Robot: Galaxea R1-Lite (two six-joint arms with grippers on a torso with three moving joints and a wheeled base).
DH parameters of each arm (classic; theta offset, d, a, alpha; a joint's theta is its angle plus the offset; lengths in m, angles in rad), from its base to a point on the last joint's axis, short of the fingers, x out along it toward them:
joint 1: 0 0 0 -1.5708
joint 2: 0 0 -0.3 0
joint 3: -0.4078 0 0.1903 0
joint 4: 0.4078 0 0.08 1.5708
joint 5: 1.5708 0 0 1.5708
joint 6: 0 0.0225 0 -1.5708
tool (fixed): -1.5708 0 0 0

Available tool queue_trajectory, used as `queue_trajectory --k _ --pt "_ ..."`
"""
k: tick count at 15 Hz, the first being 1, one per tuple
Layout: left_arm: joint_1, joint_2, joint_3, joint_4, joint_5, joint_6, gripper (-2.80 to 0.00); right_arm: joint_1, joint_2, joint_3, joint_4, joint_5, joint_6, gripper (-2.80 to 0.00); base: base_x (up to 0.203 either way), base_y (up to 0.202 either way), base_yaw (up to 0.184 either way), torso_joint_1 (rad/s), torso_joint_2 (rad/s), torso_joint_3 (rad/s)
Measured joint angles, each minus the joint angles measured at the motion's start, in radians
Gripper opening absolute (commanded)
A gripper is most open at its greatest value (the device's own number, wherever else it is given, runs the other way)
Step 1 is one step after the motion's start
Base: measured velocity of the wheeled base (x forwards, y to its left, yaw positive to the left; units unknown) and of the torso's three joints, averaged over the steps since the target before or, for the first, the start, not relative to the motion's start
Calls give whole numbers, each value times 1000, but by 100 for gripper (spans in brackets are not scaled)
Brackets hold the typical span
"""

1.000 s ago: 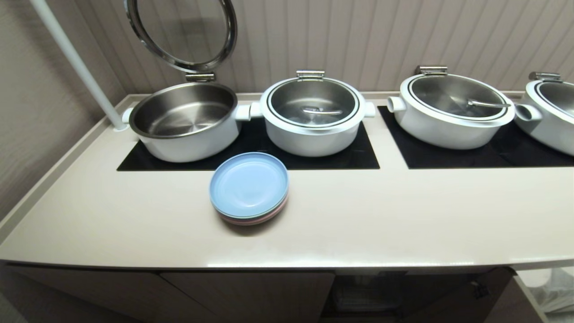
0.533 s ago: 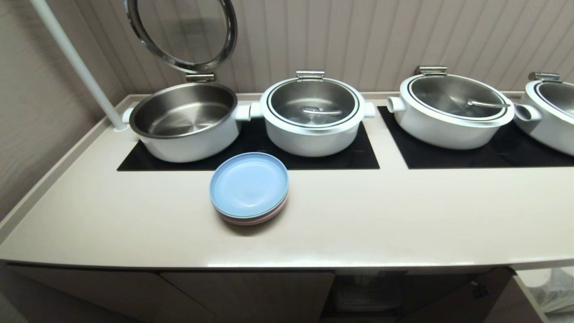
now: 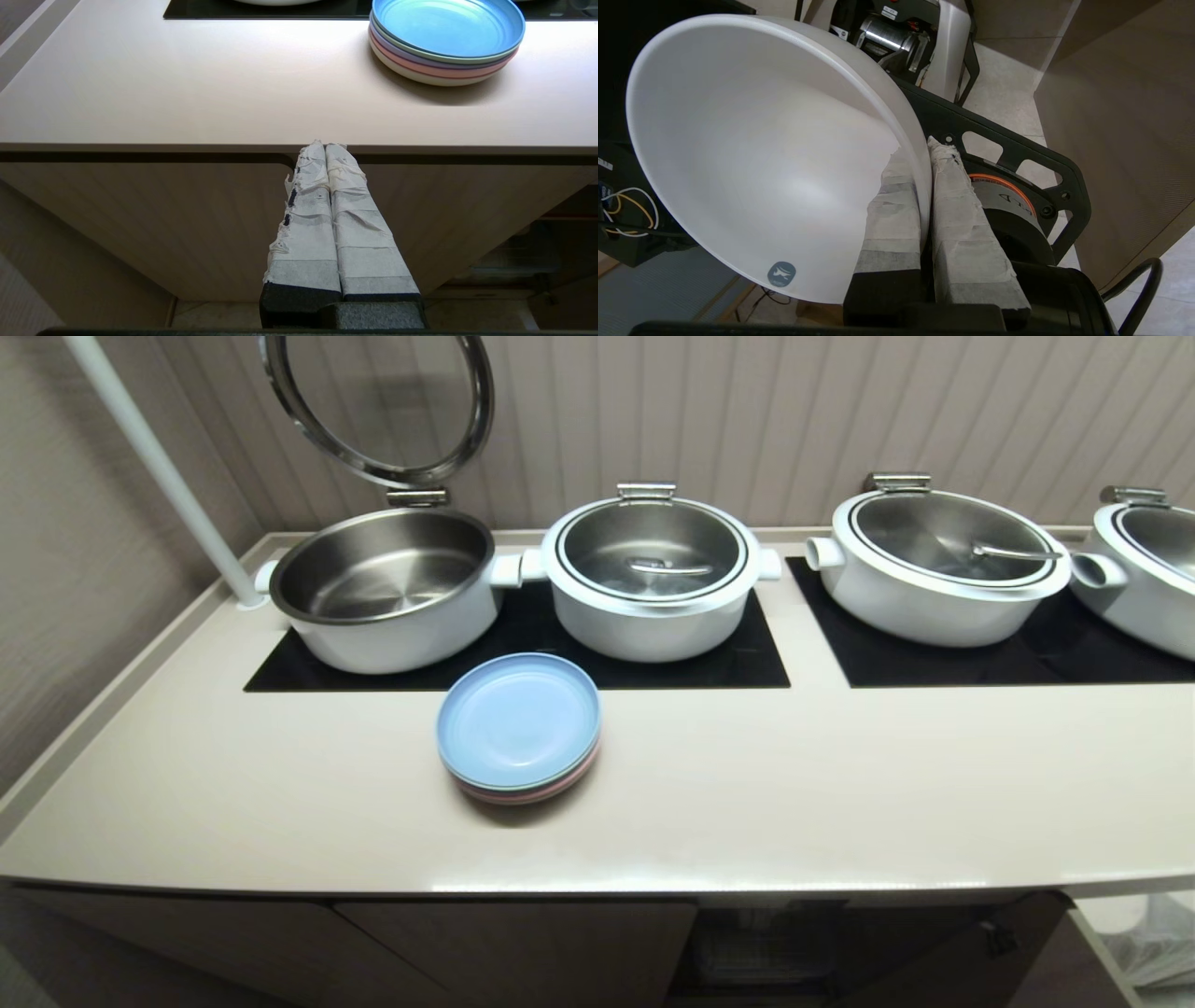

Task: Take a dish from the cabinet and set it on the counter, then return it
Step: Put it back into the cabinet

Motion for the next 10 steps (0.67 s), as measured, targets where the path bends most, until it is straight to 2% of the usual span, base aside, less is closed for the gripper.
queue_trajectory --k 10 --pt "0 0 0 0 0 0 -280 -3 7 -21 25 -16 -1 -280 0 0 0 0 0 0"
